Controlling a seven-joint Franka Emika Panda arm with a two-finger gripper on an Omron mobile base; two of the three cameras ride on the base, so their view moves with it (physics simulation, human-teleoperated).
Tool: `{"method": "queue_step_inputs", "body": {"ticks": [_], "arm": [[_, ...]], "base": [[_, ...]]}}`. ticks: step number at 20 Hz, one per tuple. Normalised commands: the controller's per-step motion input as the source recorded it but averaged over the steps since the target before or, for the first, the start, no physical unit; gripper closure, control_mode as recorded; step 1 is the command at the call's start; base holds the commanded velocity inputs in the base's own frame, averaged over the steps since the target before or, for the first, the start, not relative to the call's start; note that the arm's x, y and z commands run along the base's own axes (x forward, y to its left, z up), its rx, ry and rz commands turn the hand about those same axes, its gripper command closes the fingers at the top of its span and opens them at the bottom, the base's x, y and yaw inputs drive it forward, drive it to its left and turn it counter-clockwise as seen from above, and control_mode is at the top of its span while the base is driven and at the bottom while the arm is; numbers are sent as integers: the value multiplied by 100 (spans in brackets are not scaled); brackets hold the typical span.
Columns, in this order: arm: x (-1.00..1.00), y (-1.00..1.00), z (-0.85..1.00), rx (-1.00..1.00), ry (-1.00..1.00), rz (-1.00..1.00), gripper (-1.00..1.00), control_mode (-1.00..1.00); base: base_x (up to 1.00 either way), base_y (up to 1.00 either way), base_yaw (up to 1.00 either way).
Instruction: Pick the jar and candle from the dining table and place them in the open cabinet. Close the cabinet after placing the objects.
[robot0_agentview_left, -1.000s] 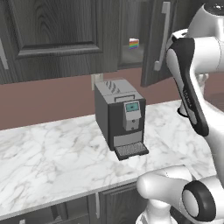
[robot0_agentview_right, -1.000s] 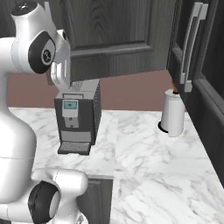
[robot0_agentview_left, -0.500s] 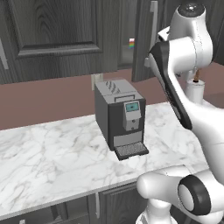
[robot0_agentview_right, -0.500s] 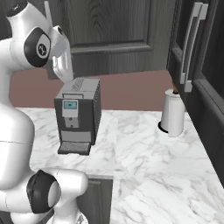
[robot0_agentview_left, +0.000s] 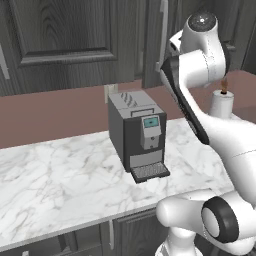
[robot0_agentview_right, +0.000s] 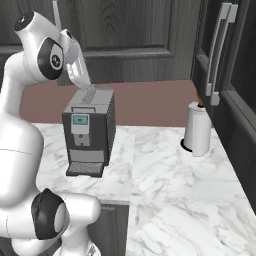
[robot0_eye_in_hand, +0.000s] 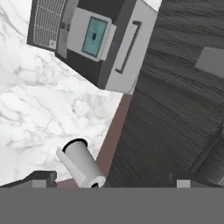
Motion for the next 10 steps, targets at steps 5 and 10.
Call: {"method": "queue_step_inputs", "body": {"ticks": [5, 10], "arm": [[63, 8, 1, -4, 0, 6, -100, -100], [54, 10, 3, -4, 0, 5, -100, -100]], "base": [[0, 0, 0], [0, 0, 0]]}}
